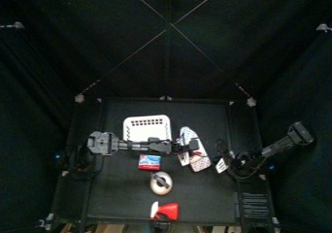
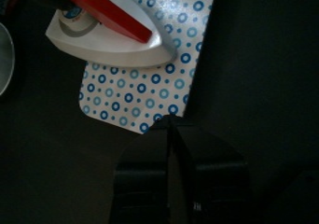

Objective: Place iron on board

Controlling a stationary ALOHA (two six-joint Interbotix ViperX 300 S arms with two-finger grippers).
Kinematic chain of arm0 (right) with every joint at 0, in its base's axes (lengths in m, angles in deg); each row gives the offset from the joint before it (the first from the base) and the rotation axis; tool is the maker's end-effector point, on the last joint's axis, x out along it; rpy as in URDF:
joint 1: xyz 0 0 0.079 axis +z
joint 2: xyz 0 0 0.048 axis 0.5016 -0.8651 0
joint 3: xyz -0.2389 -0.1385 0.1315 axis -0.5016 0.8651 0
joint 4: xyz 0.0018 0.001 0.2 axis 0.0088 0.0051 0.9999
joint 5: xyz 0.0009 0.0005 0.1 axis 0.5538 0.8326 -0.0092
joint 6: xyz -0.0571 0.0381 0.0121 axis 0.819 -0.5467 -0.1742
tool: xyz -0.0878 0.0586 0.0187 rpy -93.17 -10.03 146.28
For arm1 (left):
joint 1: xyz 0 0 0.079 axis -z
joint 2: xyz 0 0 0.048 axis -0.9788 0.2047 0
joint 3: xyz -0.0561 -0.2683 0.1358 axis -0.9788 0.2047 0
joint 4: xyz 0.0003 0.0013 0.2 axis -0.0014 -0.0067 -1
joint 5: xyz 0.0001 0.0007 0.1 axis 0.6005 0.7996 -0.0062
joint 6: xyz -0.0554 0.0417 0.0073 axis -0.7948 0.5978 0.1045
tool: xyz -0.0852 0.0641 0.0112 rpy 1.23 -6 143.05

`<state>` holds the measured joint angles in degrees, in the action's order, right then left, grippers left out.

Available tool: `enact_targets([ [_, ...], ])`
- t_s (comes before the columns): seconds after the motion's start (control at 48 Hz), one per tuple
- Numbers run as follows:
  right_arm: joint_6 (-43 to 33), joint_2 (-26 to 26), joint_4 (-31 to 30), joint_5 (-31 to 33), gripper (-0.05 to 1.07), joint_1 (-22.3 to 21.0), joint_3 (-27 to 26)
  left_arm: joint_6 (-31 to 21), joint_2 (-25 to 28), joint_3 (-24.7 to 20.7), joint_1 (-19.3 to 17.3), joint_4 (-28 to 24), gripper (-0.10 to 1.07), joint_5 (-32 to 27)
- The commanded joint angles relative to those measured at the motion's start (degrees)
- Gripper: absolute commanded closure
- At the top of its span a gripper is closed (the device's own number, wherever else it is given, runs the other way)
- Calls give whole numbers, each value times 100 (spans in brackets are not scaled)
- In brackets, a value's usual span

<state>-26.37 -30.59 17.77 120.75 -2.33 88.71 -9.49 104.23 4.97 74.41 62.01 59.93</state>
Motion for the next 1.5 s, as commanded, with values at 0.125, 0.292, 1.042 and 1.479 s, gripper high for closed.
enact_targets([
  [0.125, 158, 79, 281, -141, 94, 53, 18, 18, -132, -237, -18, 0, 52, 9],
  [0.292, 580, 316, 870, -264, 90, 255, 149, 9, -123, -229, -26, -9, 52, -88],
  [1.042, 1099, 562, 1283, 536, 57, -299, -167, 26, -123, -211, -26, -18, 52, -105],
  [1.479, 2118, 1459, 1740, 88, 42, -1178, -519, 35, -123, -220, -26, -18, 52, -105],
])
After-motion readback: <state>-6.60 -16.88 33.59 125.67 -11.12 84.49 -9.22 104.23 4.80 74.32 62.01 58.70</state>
